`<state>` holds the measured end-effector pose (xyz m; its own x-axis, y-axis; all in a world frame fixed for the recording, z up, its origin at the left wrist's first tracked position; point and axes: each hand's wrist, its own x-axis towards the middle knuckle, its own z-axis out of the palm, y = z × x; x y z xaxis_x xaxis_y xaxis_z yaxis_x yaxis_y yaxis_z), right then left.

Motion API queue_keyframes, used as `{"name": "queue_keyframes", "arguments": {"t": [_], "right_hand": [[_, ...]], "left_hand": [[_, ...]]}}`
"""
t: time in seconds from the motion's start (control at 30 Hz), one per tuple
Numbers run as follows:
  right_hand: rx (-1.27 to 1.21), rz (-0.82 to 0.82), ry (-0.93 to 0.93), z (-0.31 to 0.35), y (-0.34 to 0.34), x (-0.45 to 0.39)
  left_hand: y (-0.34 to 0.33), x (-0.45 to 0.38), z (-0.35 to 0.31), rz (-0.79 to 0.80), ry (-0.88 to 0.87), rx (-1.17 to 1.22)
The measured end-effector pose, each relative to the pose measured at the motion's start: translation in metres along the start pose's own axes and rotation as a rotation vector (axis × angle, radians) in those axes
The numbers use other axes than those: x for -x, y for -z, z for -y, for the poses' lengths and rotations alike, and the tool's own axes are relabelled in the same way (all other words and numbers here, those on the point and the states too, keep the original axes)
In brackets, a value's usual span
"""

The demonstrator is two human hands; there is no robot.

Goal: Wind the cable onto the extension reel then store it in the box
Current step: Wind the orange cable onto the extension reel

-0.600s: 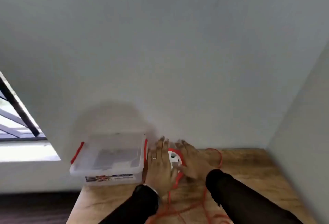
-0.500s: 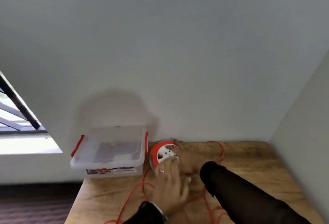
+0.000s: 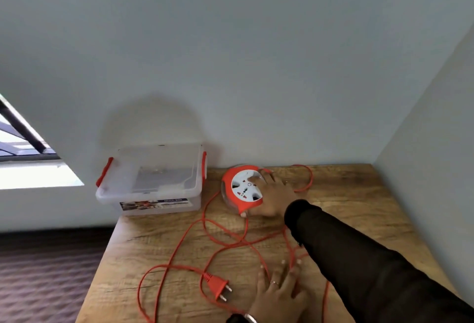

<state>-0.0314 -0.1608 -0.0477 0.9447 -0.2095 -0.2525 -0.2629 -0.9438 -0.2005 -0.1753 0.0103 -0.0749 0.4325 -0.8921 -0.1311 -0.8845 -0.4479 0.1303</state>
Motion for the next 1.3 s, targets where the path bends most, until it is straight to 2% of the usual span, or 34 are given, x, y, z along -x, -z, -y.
{"name": "queue_keyframes", "arguments": {"t": [0.07,0.13,0.2,0.37,0.53,0.6,0.67,0.77,0.83,0.9,1.03,1.17,1.3], "right_hand": [[0.035,-0.009,-0.066,-0.008,0.002,0.01],[0.056,-0.056,-0.15,-0.02,0.002,0.023],[0.039,-0.119,-0.233,-0.034,0.0,0.038],[-0.065,-0.109,-0.462,-0.071,0.002,0.069],[-0.535,-0.164,-0.534,-0.098,0.01,0.096],[-0.709,-0.161,-0.648,-0.106,0.006,0.107],[-0.982,-0.188,-0.739,-0.114,-0.002,0.114],[-1.29,-0.286,-0.791,-0.116,-0.012,0.122],[-1.444,-0.347,-0.779,-0.113,-0.015,0.122],[-1.584,-0.401,-0.757,-0.109,-0.013,0.122],[-1.794,-0.443,-0.713,-0.106,0.005,0.122],[-1.61,-0.569,-0.772,-0.107,0.044,0.139],[-1.551,-0.676,-0.714,-0.113,0.068,0.164]], "left_hand": [[0.011,0.007,0.016,0.006,-0.073,0.03],[0.011,0.015,0.035,-0.081,-0.186,-0.019],[0.008,0.023,0.054,-0.095,-0.263,0.031],[0.026,0.02,0.104,-0.026,-0.165,-0.082],[0.035,0.007,0.133,0.075,-0.042,-0.186],[0.036,-0.003,0.131,0.053,0.018,-0.163],[0.041,-0.013,0.121,-0.046,0.048,-0.085],[0.046,-0.025,0.099,-0.228,-0.095,-0.006],[0.044,-0.031,0.08,-0.292,-0.237,0.02],[0.038,-0.041,0.064,-0.346,-0.308,0.034],[0.037,-0.069,0.054,-0.307,-0.146,0.209],[0.045,-0.112,0.072,-0.27,0.085,0.177],[0.047,-0.168,0.092,-0.19,0.224,0.054]]}}
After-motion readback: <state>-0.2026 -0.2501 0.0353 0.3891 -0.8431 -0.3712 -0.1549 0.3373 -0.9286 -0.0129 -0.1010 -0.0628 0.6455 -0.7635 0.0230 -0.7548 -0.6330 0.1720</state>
